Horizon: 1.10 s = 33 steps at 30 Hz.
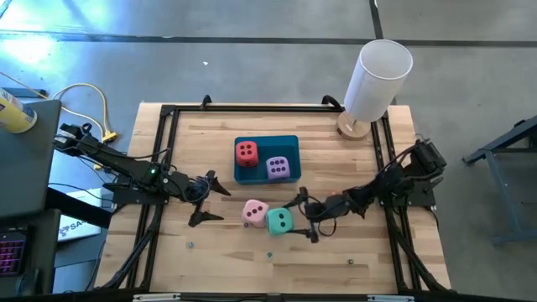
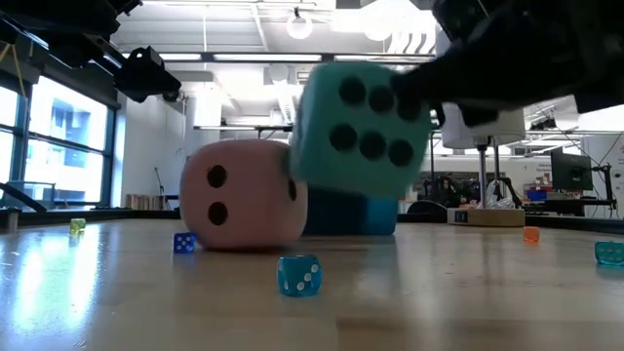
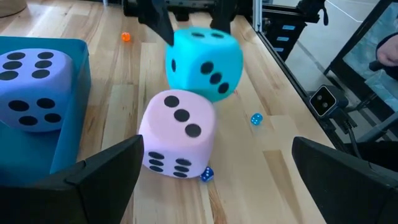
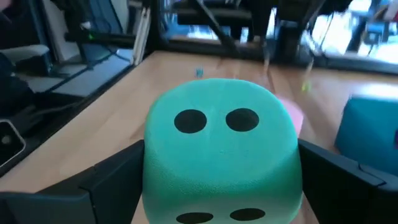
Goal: Pick & Place Dice
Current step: Put the blue green die into the blue bin
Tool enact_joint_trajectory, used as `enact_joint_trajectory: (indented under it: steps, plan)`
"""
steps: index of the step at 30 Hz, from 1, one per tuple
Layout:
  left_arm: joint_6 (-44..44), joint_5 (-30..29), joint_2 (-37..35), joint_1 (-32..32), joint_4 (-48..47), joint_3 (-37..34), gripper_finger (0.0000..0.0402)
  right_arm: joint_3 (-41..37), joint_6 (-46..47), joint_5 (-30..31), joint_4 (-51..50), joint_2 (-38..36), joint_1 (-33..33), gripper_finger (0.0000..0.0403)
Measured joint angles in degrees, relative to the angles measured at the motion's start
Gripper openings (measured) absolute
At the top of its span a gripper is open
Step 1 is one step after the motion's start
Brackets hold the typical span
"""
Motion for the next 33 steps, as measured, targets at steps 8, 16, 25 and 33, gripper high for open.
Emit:
enact_joint_trajectory:
  steps: [8, 16, 25, 33]
  plan:
    - [0.0, 0.0, 0.0, 0.0, 0.0, 0.0, 0.04, 0.0, -7.7, 0.0, -2.0, -8.3, -6.9, 0.0361]
    - [0.0, 0.0, 0.0, 0.0, 0.0, 0.0, 0.04, 0.1, -8.8, -1.0, -10.7, -16.1, -18.4, 0.0363]
    - [0.6, 0.0, 0.0, 0.0, 0.0, 0.0, 0.04, 0.1, -9.1, -11.9, -13.1, -16.3, -31.2, 0.0364]
    - [2.5, -0.1, 0.0, 0.0, 0.0, 0.0, 0.04, 1.0, -9.5, -16.3, -16.3, -16.3, -41.3, 0.0365]
